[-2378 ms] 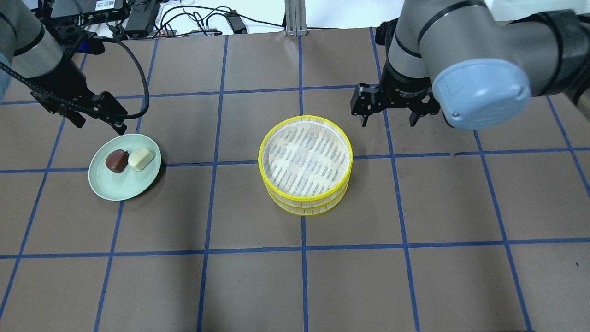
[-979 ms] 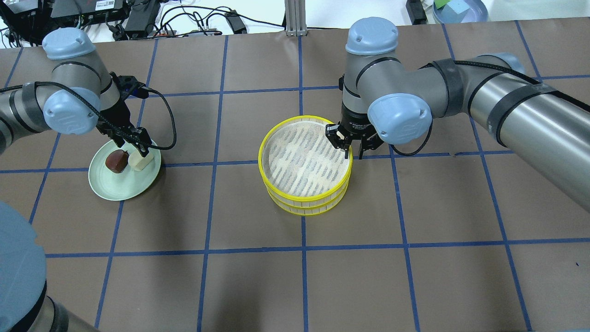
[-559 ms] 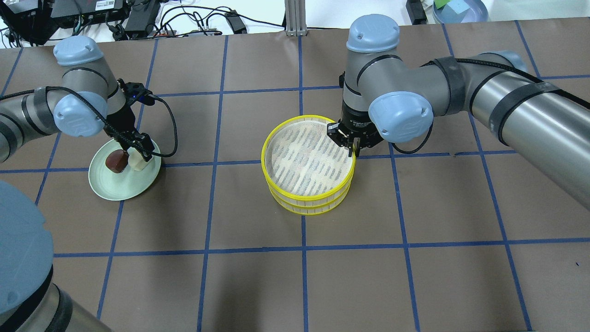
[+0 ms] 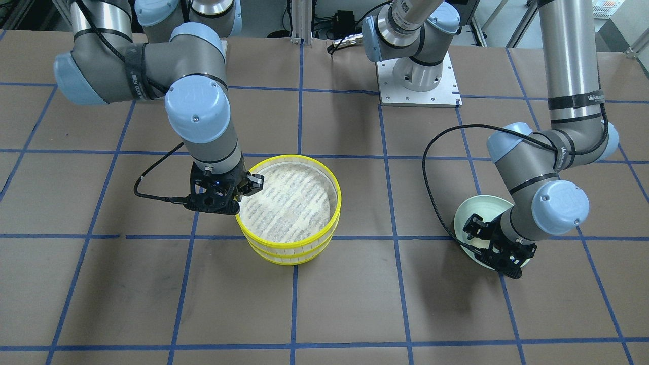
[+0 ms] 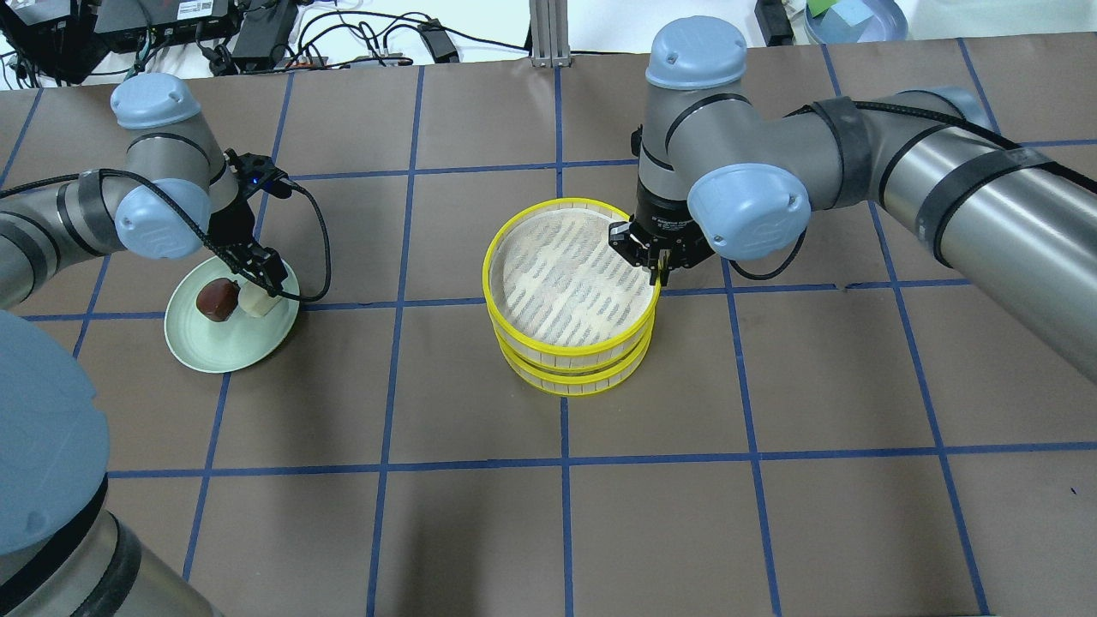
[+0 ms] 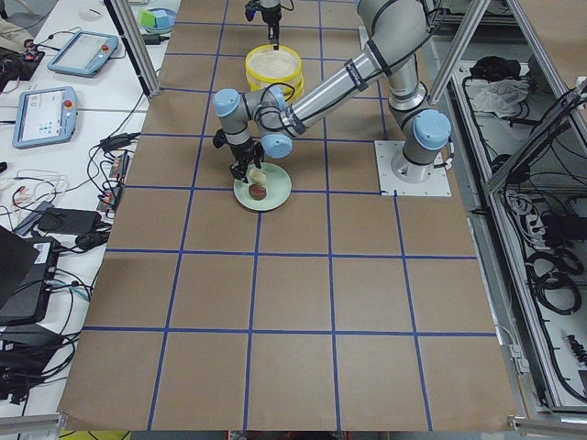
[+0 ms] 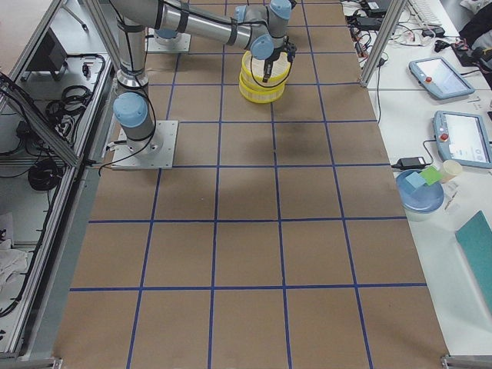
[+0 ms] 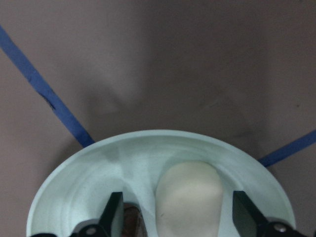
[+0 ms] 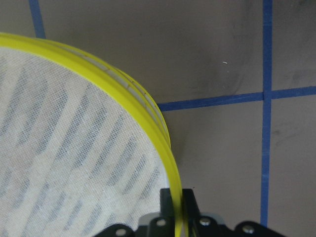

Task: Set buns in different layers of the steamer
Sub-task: 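Lift the top steamer layer aside with the right gripper while the left lifts the bun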

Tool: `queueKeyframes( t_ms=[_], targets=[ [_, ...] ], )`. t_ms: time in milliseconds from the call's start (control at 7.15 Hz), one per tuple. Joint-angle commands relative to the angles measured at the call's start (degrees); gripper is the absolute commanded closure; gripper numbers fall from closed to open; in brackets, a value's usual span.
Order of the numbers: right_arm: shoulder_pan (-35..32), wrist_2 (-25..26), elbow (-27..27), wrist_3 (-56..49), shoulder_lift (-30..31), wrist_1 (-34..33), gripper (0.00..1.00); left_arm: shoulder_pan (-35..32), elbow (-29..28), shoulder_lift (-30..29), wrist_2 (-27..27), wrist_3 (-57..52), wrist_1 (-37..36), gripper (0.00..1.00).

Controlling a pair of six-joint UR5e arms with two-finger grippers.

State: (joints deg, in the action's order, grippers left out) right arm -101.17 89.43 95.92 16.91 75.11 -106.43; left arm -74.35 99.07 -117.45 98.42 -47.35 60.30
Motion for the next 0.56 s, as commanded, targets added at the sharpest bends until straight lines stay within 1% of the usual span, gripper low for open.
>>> queueKeyframes(
  t_ms=[0,140,280,420],
  targets=[
    [2.28,2.74,-2.83,-1.95,4.94,7.07,1.00,0.00,0.16,-0.50,-0.51,-0.02,-0.01,0.50],
    [5.34,3.12,-3.80,-3.10,6.09,9.02,1.00,0.00,0.07,-0.59,-0.16,-0.54,-0.01,0.98],
    [8.24,4.25,-4.77,-8.33,9.15,15.48,1.00,0.00,-0.28,-0.50,0.10,-1.07,0.16,1.00],
    [13.84,9.48,-4.87,-14.04,14.92,22.59,1.00,0.00,-0.89,0.11,0.19,-1.25,0.43,1.00]
  ],
)
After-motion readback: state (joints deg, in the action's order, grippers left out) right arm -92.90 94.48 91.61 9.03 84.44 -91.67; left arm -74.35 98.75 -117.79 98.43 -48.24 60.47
